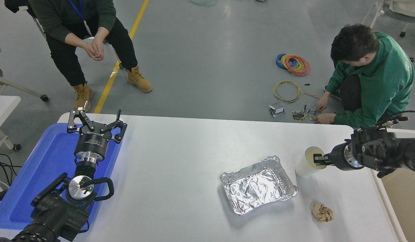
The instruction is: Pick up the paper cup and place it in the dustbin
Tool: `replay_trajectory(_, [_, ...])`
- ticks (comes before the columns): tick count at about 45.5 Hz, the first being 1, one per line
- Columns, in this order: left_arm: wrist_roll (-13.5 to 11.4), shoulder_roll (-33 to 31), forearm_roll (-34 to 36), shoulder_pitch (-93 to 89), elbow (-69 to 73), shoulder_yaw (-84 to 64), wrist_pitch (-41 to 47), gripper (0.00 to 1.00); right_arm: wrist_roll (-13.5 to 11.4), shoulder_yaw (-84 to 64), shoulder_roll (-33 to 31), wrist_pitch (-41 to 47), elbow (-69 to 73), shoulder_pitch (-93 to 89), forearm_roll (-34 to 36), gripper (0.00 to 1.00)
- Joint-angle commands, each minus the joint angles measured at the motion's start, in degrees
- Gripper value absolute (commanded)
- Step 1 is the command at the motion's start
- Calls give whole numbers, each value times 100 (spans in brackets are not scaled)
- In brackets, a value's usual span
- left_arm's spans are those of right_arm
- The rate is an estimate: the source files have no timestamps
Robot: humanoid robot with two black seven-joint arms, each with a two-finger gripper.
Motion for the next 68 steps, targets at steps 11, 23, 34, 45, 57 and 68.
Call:
replay_trajectory(11, [1,0,0,0,0,0,1,100,2,-44,-600,366,463,1113,-58,0])
replay_trajectory(23, [1,9,0,0,0,0,1,100,2,-80,-1224,1156,1044,2599,-515,0])
replay_trajectory(34, [1,9,0,0,0,0,-8,100,2,-53,-1690,2062,1079,3724,-876,0])
replay_trajectory(45, [1,0,0,0,0,0,-8,100,2,-9,-1971,2466,1351,4586,-1192,0])
replay_trajectory(57, [1,0,0,0,0,0,1,100,2,-9,-2033,2467,1395,4604,-1254,0])
replay_trajectory(68, [1,9,0,0,0,0,1,100,2,-1,-2077,2405,1343,4455,-1263,0])
